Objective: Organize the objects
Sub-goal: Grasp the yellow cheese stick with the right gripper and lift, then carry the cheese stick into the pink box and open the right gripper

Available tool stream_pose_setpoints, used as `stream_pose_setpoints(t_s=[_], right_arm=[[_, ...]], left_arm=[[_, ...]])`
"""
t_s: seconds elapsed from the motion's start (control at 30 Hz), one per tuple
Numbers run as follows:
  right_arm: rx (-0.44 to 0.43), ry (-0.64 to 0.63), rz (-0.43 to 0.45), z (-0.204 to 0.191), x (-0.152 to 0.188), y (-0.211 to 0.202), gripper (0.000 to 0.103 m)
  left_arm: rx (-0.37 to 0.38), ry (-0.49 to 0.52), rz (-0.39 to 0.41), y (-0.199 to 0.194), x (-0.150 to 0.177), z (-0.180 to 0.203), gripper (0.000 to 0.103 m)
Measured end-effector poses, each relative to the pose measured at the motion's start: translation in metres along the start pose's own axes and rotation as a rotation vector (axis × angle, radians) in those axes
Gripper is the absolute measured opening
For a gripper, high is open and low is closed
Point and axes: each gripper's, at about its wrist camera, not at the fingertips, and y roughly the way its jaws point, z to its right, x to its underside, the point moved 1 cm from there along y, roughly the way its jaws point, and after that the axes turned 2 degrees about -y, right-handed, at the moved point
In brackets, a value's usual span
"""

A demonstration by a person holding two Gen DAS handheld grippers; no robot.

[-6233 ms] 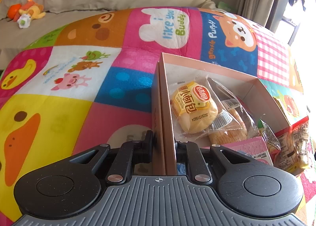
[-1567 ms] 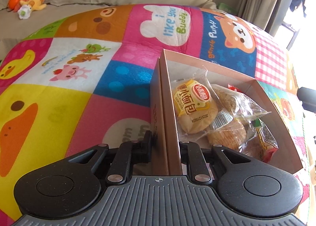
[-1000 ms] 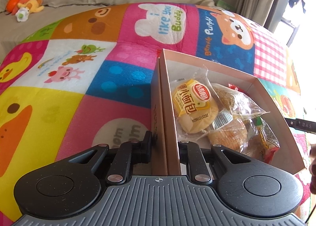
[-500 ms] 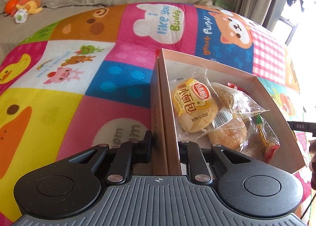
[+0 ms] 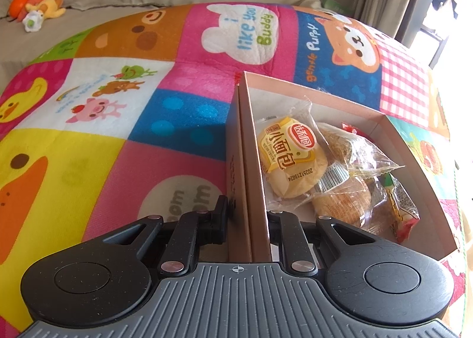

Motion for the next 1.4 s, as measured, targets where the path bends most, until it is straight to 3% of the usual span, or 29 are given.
stream_pose_setpoints(t_s=[0.3, 0.53, 1.0, 1.1, 1.27, 1.4], right_arm=[[-0.140, -0.100, 0.139, -0.050, 0.001, -0.070, 0.024], [-0.216, -0.067, 0.251, -0.073, -0.035, -0.067, 0.024], [-0.297, 0.079, 0.214, -0.105, -0.092, 0.018, 0.026], [-0.296, 0.107, 0.188, -0.104, -0.092, 0.033, 0.038], [-0.252, 0.087, 0.176, -0.096, -0.081, 0.036, 0.041], [-0.208, 0.061, 0.172, -0.086, -0.072, 0.032, 0.054]], left_arm=[[0.002, -0.016, 0.003, 0.000, 0.000, -0.001, 0.018], [0.005, -0.009, 0.008, -0.001, 0.001, -0.002, 0.018], [0.019, -0.012, 0.013, -0.001, 0.002, -0.003, 0.019], [0.025, -0.015, 0.012, -0.001, 0.003, -0.004, 0.019], [0.025, -0.018, 0.014, -0.001, 0.003, -0.004, 0.019], [0.025, -0.019, 0.013, -0.001, 0.004, -0.004, 0.019]])
